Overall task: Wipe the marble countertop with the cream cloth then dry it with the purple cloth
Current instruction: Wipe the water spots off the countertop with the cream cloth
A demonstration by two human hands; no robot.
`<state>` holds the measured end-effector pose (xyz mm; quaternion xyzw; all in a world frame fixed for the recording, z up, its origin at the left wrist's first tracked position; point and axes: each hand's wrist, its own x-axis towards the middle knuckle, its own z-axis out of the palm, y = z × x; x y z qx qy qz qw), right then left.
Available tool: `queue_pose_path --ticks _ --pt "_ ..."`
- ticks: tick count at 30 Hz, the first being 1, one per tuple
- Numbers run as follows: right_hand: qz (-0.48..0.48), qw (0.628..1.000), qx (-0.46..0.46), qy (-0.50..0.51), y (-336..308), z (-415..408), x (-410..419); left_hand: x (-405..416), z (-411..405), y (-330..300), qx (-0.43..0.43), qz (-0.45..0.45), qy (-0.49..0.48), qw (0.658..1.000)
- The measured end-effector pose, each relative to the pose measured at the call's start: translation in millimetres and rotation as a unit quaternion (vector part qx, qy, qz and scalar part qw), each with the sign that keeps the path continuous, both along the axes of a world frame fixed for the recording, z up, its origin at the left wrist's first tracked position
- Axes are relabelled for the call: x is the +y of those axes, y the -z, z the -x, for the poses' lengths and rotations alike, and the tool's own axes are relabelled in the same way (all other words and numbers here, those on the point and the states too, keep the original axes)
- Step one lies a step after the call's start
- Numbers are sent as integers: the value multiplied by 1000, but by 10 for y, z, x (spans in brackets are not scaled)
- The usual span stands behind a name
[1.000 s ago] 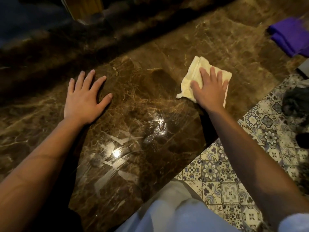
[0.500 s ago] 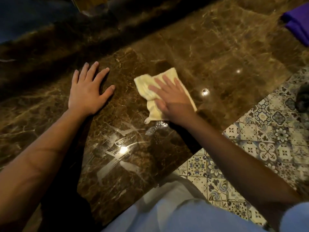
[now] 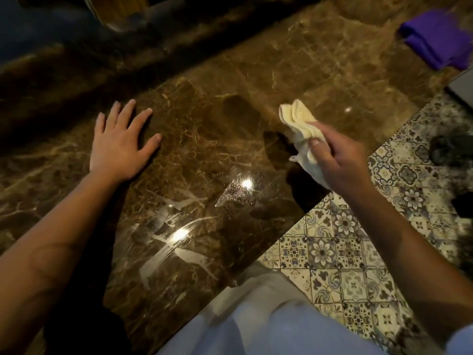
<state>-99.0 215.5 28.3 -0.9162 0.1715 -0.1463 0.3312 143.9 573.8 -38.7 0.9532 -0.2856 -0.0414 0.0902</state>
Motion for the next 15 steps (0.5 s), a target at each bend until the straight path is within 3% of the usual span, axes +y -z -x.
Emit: queue_pose_path --ticks 3,8,15 --pt "-35 995 65 -60 252 336 250 -4 -5 8 0 1 -2 1000" --pt "138 975 115 -134 575 183 533 -32 5 -3 -7 4 -8 1000" --pt "185 961 158 -129 577 -664 435 -57 22 -37 -2 4 -9 1000"
